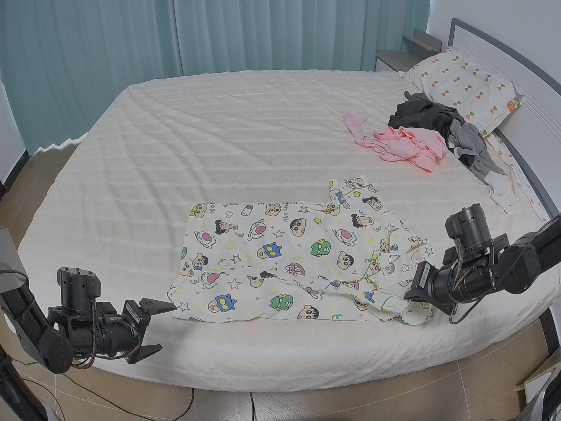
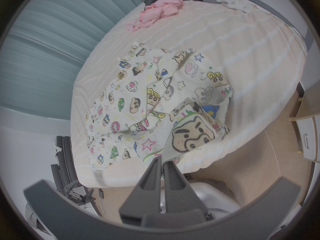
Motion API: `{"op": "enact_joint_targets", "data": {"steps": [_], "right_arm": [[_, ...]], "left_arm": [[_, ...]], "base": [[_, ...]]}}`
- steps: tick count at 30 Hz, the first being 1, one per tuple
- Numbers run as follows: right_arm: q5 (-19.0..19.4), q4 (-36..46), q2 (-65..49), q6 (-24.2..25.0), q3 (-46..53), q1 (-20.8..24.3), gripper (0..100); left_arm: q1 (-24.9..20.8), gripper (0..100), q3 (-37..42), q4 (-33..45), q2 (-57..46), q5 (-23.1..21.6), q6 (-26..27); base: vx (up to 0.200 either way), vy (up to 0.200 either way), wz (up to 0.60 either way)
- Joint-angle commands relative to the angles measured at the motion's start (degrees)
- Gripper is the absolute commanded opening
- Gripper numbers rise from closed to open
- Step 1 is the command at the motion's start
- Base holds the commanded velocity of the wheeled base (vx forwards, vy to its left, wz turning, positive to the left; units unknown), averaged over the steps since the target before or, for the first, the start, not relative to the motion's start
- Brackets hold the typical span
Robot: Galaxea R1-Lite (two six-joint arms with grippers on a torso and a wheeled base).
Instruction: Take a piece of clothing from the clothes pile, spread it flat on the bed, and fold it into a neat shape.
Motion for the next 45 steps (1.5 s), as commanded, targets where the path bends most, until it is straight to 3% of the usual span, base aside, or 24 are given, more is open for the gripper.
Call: {"op": "enact_joint_targets", "data": {"steps": [1,7,8,21,28,38,45], "right_arm": [[0.1,-0.3,3.3,1.2,1.4,0.1,0],[0.5,-3.1,6.8,1.5,1.3,-1.0,0],[0.5,-3.5,6.8,1.5,1.7,-0.9,100],[0.9,-6.7,-2.7,1.5,5.4,6.4,100],[0.8,-11.9,5.9,1.6,-2.5,11.6,100],[0.0,-11.8,17.4,1.4,-11.0,13.5,100],[-4.6,-11.6,22.5,1.3,-15.6,13.6,100]], "left_arm": [[0.0,100,0.1,0.0,0.0,-0.1,0.0],[-0.1,100,0.5,0.0,0.0,-0.1,0.0],[-0.1,100,0.6,0.0,0.0,-0.1,0.0],[-0.2,100,0.6,0.0,0.1,-0.1,0.0],[-0.2,100,0.7,0.0,0.1,-0.1,0.0],[0.2,100,0.6,-0.1,0.0,-0.1,0.0],[1.7,100,1.4,-3.3,0.0,0.0,-0.5]], "base": [[0.000,0.000,0.00],[0.000,0.000,0.00],[0.000,0.000,0.00],[0.000,0.000,0.00],[0.000,0.000,0.00],[0.000,0.000,0.00],[0.000,0.000,0.00]]}}
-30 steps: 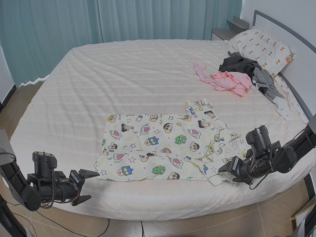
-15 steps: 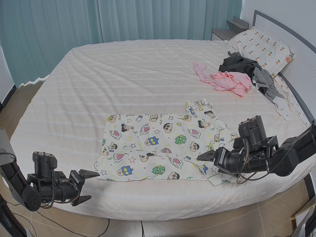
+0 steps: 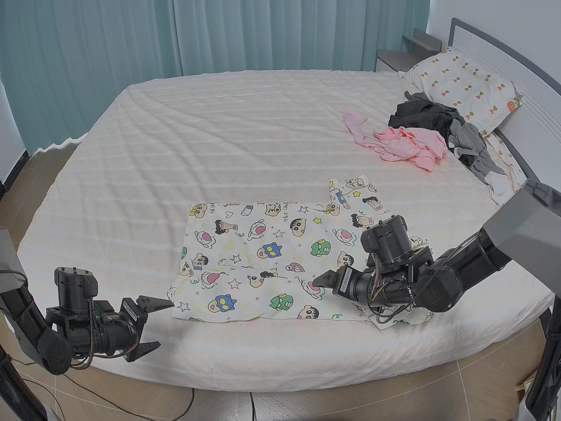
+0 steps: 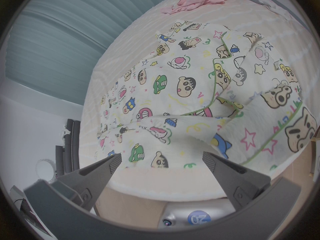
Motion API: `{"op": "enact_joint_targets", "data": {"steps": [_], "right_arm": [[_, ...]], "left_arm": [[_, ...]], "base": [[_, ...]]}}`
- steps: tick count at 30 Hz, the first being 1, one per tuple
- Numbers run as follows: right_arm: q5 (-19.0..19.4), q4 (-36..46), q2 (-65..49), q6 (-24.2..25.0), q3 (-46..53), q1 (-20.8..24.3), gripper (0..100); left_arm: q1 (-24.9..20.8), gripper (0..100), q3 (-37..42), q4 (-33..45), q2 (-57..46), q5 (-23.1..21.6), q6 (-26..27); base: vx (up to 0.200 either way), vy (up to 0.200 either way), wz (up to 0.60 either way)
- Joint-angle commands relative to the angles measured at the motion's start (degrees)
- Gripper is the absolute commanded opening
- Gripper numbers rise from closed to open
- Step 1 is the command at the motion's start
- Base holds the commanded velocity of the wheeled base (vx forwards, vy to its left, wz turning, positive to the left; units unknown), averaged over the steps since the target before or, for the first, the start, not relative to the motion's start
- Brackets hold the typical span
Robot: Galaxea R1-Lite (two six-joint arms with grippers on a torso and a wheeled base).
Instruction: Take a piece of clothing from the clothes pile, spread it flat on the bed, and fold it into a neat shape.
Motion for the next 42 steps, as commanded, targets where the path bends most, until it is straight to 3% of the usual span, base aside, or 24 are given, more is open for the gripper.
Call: {"op": "enact_joint_targets", "data": {"steps": [1,14,25,36,42], "right_arm": [[-1.3,-0.2,4.9,0.0,-2.2,0.3,100],[-9.3,-0.4,9.4,0.0,-10.0,0.4,100],[-10.0,0.0,10.1,0.0,-11.9,2.9,100],[-18.5,-0.3,15.7,-3.3,-21.1,1.1,100],[-19.5,-0.4,16.0,-3.8,-24.1,0.4,100]], "left_arm": [[0.7,100,0.6,-0.9,0.1,0.0,-0.1],[0.7,100,0.7,-1.4,0.5,0.0,-0.1],[0.7,100,0.7,-1.4,0.6,0.0,-0.1],[0.7,100,0.7,-1.4,0.6,0.0,-0.1],[0.7,100,0.7,-1.4,0.6,0.0,-0.1]], "base": [[0.000,0.000,0.00],[0.000,0.000,0.00],[0.000,0.000,0.00],[0.000,0.000,0.00],[0.000,0.000,0.00]]}}
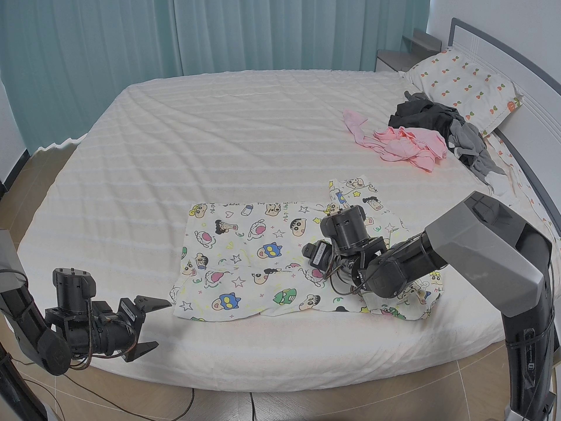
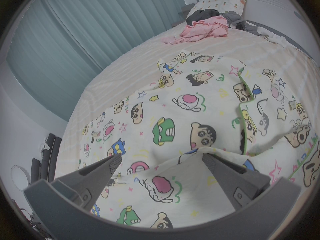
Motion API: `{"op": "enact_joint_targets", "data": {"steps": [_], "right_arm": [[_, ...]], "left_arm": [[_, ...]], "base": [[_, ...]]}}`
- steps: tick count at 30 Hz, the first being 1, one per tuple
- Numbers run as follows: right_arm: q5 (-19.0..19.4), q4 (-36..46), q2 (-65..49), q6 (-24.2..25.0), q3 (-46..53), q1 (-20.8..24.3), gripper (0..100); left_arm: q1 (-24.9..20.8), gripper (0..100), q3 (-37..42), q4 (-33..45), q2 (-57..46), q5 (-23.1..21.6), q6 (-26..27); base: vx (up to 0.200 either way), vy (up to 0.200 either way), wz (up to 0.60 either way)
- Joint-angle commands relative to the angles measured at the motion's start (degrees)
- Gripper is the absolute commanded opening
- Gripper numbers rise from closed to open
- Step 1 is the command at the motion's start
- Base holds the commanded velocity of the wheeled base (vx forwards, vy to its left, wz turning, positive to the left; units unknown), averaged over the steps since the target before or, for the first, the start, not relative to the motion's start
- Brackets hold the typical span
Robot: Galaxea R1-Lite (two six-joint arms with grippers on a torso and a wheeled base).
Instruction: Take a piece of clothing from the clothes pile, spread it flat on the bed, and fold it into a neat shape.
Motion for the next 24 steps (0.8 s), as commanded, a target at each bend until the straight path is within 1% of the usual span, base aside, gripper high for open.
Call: {"op": "enact_joint_targets", "data": {"steps": [1,5,7,9,10,11,12,14,15,16,17,18,21,24], "right_arm": [[-0.2,-0.1,0.8,0.0,-1.6,-0.6,100],[0.3,-0.2,-0.4,0.7,-0.5,-0.3,100],[1.4,-0.5,-3.6,3.3,3.3,0.3,100],[3.3,-0.5,-5.5,4.8,5.4,0.7,100],[6.4,-0.6,-8.3,6.5,8.7,1.1,100],[7.9,-0.6,-10.2,7.3,10.8,1.2,100],[8.1,-0.6,-10.5,7.4,11.1,1.2,100],[10.9,-0.6,-15.3,8.7,16.3,1.2,100],[10.9,-0.6,-15.3,8.7,16.3,1.2,100],[12.5,-0.6,-17.4,9.1,18.8,0.8,100],[14.8,-1.3,-20.3,9.4,22.3,0.0,100],[15.7,-2.0,-21.8,9.3,24.5,-0.8,100],[17.4,-5.8,-25.0,8.3,29.9,-5.1,100],[19.9,-9.2,-26.9,5.9,34.6,-10.5,100]], "left_arm": [[0.0,100,0.0,0.0,0.1,0.0,0.0],[0.0,100,0.0,0.0,0.1,0.0,0.0],[0.0,100,0.0,0.0,0.1,0.0,0.0],[0.0,100,0.0,0.0,0.1,0.0,0.0],[0.0,100,0.0,0.0,0.1,0.0,0.0],[0.0,100,0.0,0.0,0.1,0.0,0.0],[0.0,100,0.0,0.0,0.1,0.0,0.0],[0.0,100,0.0,0.0,0.1,0.0,0.0],[0.0,100,0.0,0.0,0.1,0.0,0.0],[0.0,100,0.0,0.0,0.1,0.0,0.0],[0.0,100,0.0,0.0,0.1,0.0,0.0],[-0.1,100,0.0,0.0,0.1,0.0,0.0],[-0.1,100,0.1,0.0,0.1,0.0,0.0],[-0.1,100,0.1,0.0,0.1,0.0,0.0]], "base": [[0.000,0.000,0.00],[0.000,0.000,0.00],[0.000,0.000,0.00],[0.000,0.000,0.00],[0.000,0.000,0.00],[0.000,0.000,0.00],[0.000,0.000,0.00],[0.000,0.000,0.00],[0.000,0.000,0.00],[0.000,0.000,0.00],[0.000,0.000,0.00],[0.000,0.000,0.00],[0.000,0.000,0.00],[0.000,0.000,0.00]]}}
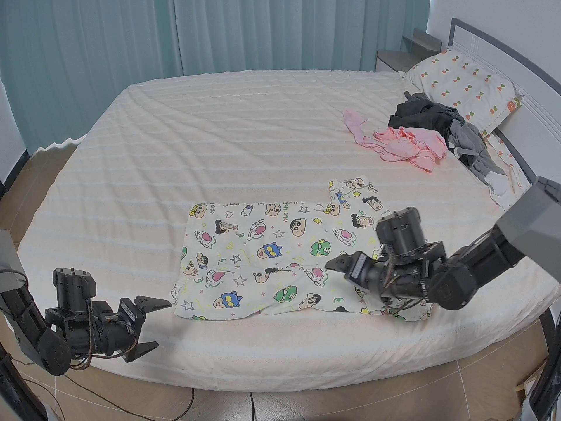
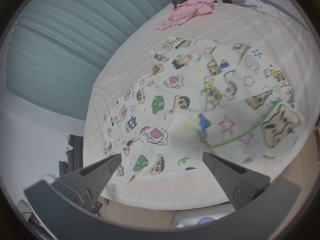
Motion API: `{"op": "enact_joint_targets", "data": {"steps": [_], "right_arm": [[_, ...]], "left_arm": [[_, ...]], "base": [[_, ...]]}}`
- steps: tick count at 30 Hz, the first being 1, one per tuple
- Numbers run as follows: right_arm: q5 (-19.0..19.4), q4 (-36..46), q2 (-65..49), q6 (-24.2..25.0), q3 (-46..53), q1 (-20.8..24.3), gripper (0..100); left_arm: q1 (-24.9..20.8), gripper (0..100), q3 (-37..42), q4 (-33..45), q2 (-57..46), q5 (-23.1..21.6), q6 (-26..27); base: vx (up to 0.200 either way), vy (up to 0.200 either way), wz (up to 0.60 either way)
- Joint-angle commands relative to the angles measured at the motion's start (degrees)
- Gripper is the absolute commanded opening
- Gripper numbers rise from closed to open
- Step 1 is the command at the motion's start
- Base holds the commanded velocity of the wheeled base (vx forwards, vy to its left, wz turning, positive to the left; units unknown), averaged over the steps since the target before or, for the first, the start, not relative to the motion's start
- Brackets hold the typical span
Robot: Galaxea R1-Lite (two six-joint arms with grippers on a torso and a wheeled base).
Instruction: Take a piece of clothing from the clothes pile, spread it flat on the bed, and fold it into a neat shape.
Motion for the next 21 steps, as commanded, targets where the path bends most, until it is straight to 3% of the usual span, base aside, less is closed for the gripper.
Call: {"op": "enact_joint_targets", "data": {"steps": [1,8,10,11,21], "right_arm": [[4.1,-4.2,-8.7,-2.0,9.4,-7.9,100],[9.9,-6.9,-9.7,-4.8,15.2,-19.3,100],[10.4,-7.0,-9.8,-5.0,15.3,-19.8,100],[13.1,-7.3,-9.7,-6.3,15.9,-23.1,100],[16.9,-7.4,-5.3,-6.4,16.1,-27.0,100]], "left_arm": [[0.0,100,0.1,0.0,0.1,0.0,0.0],[0.0,100,0.1,0.0,0.2,0.0,0.0],[0.0,100,0.1,0.0,0.2,0.0,0.0],[0.0,100,0.1,0.0,0.2,0.0,0.1],[0.0,100,0.1,0.0,0.6,0.0,0.1]], "base": [[0.000,0.000,0.00],[0.000,0.000,0.00],[0.000,0.000,0.00],[0.000,0.000,0.00],[0.000,0.000,0.00]]}}
